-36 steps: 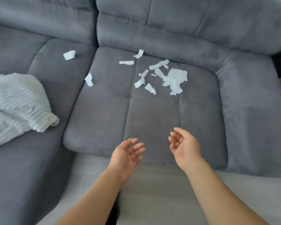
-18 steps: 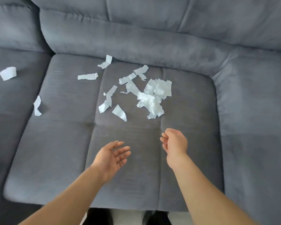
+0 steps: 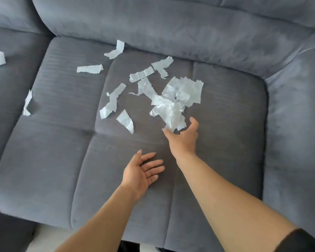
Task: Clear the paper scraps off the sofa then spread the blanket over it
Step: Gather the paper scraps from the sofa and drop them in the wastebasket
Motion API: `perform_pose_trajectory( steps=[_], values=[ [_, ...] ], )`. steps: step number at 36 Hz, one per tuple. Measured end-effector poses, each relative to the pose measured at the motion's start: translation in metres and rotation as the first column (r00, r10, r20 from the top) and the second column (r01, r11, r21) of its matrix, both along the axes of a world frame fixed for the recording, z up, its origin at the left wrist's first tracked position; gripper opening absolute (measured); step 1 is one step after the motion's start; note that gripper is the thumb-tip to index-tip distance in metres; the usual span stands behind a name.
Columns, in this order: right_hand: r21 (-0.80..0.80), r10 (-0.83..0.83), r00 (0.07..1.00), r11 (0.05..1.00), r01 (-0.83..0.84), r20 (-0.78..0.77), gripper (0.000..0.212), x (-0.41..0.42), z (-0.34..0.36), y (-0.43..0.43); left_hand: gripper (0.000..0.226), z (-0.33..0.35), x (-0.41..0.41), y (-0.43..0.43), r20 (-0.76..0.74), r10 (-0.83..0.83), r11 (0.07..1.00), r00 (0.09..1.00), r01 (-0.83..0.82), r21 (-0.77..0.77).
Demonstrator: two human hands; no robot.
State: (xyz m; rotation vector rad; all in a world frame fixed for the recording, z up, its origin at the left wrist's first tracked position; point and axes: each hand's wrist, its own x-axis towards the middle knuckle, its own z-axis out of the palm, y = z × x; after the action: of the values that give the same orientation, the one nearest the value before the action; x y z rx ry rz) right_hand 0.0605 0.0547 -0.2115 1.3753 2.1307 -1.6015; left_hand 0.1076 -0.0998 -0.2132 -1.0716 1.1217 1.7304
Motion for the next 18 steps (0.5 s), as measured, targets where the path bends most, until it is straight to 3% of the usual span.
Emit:
perform_pose_trajectory(
  steps=[3,6,9,14,16,18],
  values=[
    [0.073,-0.018,0.999,0.997,0.015,0.041,0.072,-0.005,-0.008,-0.002,0.059,-0.005,-0.003,-0.006,0.022,-0.025,0.998,0.999,0.024,0.049],
    [0.154,-0.06,0.998,0.986,0.056,0.022,0.034,-0.009,-0.015,0.0,0.063,-0.007,-0.007,-0.007,0.026,-0.069,0.994,0.997,0.067,0.088],
    [0.105,-0.153,0.986,0.982,0.159,-0.059,0.003,0.0,-0.016,0.001,0.063,-0.006,-0.005,-0.009,0.022,-0.102,0.989,0.995,0.099,0.111],
    [-0.014,-0.169,0.976,0.986,0.168,-0.137,0.008,0.027,0.0,-0.008,0.062,-0.004,-0.011,-0.007,0.051,-0.059,0.985,0.997,0.05,0.162],
    [0.002,-0.099,0.982,0.995,0.101,-0.162,0.011,0.032,0.011,-0.008,0.061,0.0,-0.021,0.0,0.042,-0.056,0.978,0.998,0.046,0.204],
    [0.02,0.091,0.982,0.996,-0.089,-0.164,0.012,0.032,0.024,-0.005,0.062,0.005,-0.034,0.008,0.022,-0.042,0.966,0.999,0.035,0.255]
  ],
)
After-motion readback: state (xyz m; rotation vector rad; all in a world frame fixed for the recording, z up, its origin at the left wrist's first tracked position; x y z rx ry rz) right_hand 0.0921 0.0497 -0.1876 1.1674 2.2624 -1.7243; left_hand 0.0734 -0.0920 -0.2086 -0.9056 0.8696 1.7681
